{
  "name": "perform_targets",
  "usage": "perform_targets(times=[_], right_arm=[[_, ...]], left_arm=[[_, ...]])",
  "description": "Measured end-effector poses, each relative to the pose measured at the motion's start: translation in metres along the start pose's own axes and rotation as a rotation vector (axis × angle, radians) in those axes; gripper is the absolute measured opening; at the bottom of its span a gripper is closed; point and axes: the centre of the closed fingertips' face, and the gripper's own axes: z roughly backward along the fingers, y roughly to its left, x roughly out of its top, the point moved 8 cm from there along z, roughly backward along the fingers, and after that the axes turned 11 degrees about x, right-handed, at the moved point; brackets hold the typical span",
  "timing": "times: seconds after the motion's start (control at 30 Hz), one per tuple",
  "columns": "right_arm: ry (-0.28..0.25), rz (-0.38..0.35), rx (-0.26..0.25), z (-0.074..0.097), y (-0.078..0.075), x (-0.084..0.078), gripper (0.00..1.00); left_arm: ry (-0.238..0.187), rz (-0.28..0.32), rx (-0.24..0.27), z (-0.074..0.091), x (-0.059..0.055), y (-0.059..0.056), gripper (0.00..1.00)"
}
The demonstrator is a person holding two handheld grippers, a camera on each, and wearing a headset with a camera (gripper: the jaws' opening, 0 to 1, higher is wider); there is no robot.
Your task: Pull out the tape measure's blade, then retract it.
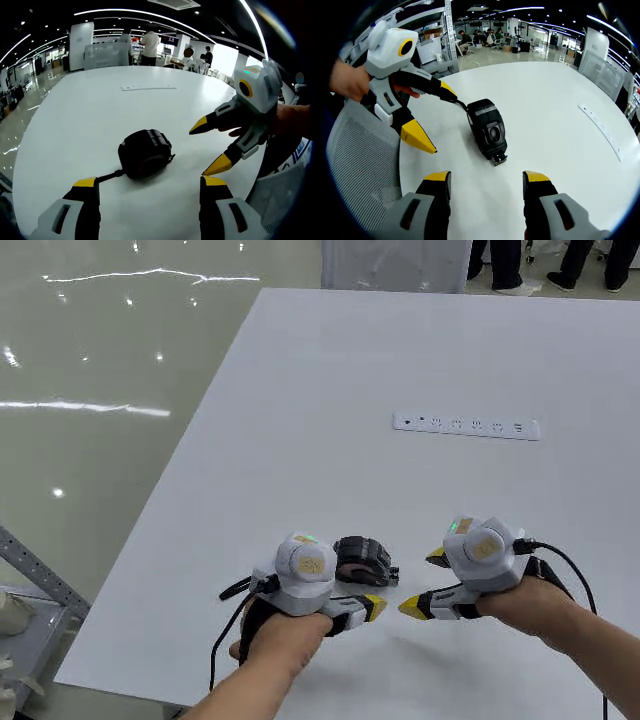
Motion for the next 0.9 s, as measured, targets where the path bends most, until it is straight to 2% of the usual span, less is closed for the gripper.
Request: perform_targets(times=[0.07, 0.27, 0.47, 0.53, 0.67, 0.9], right_arm=[[-0.010, -0.022, -0.008, 0.004, 0.004, -0.002, 0.57], [-0.053, -0.065, -0.027, 0.017, 0.017, -0.005, 0.61], [-0.105, -0.109, -0.046, 0.034, 0.034, -0.007, 0.66], [-0.115, -0.125, -0.062, 0.039, 0.039, -0.008, 0.68], [-0.145, -0.155, -0.084, 0.048, 0.047, -0.010, 0.70], [-0.151, -0.196, -0.100, 0.056, 0.065, -0.015, 0.74]], left_arm=[[-0.018, -0.006, -0.001, 0.005, 0.001, 0.000, 0.78], [-0.025, -0.034, -0.012, 0.016, 0.002, -0.002, 0.80], [-0.043, -0.017, -0.024, 0.030, 0.002, 0.001, 0.87], [-0.026, -0.034, -0.033, 0.033, -0.002, 0.000, 0.89], [-0.025, -0.052, -0.053, 0.042, -0.007, 0.001, 0.91], [-0.029, -0.083, -0.083, 0.057, -0.011, 0.009, 0.95]])
